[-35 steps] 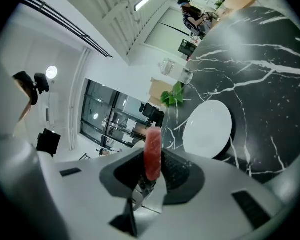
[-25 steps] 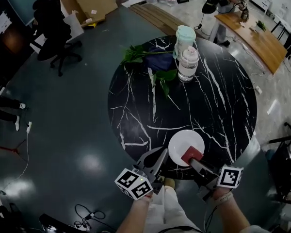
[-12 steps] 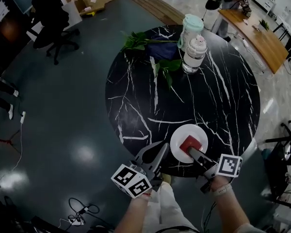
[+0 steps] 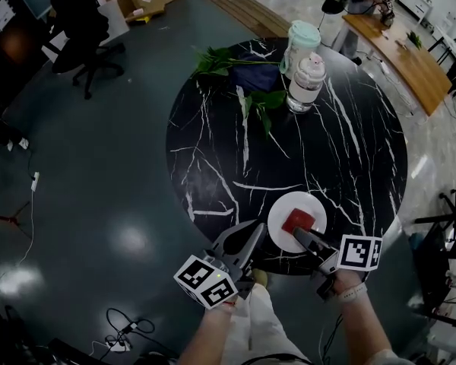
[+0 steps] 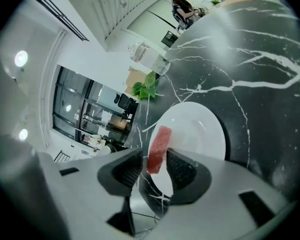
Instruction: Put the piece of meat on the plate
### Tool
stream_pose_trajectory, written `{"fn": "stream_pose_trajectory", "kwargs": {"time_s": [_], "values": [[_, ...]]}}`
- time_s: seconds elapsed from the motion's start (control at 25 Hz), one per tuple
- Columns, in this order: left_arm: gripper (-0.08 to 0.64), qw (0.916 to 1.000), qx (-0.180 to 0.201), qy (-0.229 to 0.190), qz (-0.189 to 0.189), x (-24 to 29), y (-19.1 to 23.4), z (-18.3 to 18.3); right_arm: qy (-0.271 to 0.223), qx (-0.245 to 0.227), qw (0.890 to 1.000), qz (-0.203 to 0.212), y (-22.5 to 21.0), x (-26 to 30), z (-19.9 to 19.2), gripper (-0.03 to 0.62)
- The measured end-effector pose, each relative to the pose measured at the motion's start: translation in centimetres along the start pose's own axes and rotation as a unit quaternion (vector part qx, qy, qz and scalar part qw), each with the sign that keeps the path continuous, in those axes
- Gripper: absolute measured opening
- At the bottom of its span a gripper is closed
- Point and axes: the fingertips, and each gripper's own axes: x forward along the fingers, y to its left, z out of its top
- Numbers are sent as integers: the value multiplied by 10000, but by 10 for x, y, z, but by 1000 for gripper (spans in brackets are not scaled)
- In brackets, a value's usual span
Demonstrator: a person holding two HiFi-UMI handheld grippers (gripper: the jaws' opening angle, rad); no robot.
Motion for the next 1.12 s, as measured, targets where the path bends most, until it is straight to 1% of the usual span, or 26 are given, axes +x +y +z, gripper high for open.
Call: {"fn": "stream_pose_trajectory", "kwargs": {"time_s": [0.28, 0.36, 0.4, 0.48, 0.52, 0.56, 0.72, 0.8, 0.92, 1.12], "values": [[8, 10000, -48, -9, 4, -1, 2, 2, -89, -369, 9989, -282, -3, -6, 9, 133], [8, 10000, -60, -15, -3, -1, 2, 2, -50, -751, 9958, -528, -6, -8, 11, 137], [8, 10000, -70, -18, -9, -1, 3, 3, -12, -1039, 9919, -730, -8, -8, 13, 138], [8, 10000, -88, -19, -21, 0, 3, 3, 63, -1632, 9798, -1158, -14, -10, 16, 144], [8, 9999, -95, -15, -29, 0, 3, 3, 88, -1829, 9746, -1290, -15, -11, 18, 149], [8, 9999, -100, -10, -37, 1, 3, 4, 107, -1933, 9719, -1335, -14, -11, 18, 150], [8, 9999, -141, -3, -52, 2, 5, 4, 203, -2161, 9681, -1248, -3, -5, 20, 169], [8, 9998, -157, -5, -73, 3, 5, 4, -49, -2279, 9669, -1150, 9, -6, 29, 193], [8, 9999, -128, 9, -114, 5, 6, 4, -556, -2142, 9722, -767, 31, -13, 46, 195], [8, 9998, -141, 4, -128, 9, 5, 9, -819, -2211, 9699, -613, 48, -29, 58, 195]]}}
